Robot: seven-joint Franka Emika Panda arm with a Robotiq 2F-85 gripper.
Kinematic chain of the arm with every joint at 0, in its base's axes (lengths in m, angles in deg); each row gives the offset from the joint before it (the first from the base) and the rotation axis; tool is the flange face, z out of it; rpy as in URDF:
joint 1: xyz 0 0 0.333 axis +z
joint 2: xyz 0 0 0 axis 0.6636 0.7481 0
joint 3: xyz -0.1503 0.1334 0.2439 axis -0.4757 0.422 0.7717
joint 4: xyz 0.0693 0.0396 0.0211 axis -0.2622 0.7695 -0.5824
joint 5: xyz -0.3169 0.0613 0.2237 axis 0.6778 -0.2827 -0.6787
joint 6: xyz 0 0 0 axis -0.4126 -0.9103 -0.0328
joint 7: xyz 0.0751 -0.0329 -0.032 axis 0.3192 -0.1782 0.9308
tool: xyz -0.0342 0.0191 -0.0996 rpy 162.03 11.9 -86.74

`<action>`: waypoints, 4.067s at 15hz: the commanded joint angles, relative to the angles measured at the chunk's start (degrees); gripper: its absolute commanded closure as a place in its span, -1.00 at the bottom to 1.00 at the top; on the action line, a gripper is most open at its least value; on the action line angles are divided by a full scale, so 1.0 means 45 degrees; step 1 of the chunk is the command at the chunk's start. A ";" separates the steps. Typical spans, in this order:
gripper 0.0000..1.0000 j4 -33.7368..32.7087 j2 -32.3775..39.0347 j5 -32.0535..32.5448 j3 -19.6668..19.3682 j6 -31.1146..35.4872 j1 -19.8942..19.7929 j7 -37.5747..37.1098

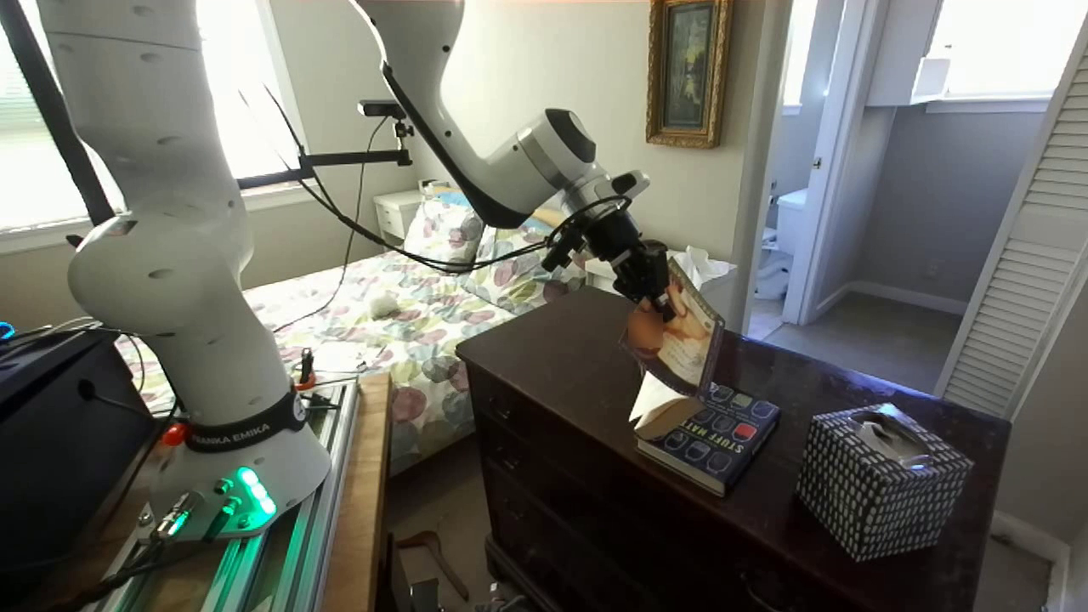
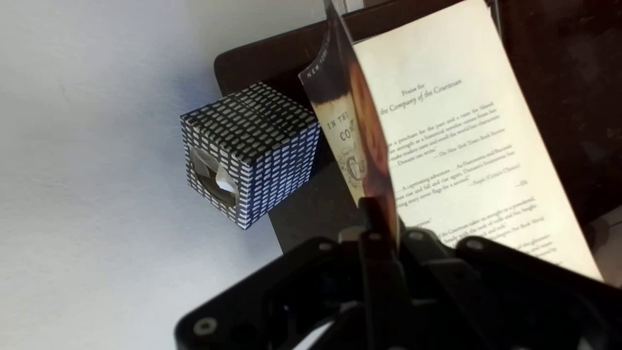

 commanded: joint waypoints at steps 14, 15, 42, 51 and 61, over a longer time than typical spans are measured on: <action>1.00 -0.2084 0.2675 0.0396 -0.0649 -0.1952 0.0154 -0.0615; 1.00 -0.2249 0.2811 0.0429 -0.0663 -0.2166 0.0164 -0.0670; -0.80 -0.3659 0.3944 0.0389 -0.0092 -0.2396 0.0588 -0.3921; -0.51 0.0210 0.1123 -0.0601 0.0339 -0.0989 0.0364 -0.3632; 0.80 0.2683 -0.0795 0.3577 -0.1307 0.5830 -0.1335 -0.3592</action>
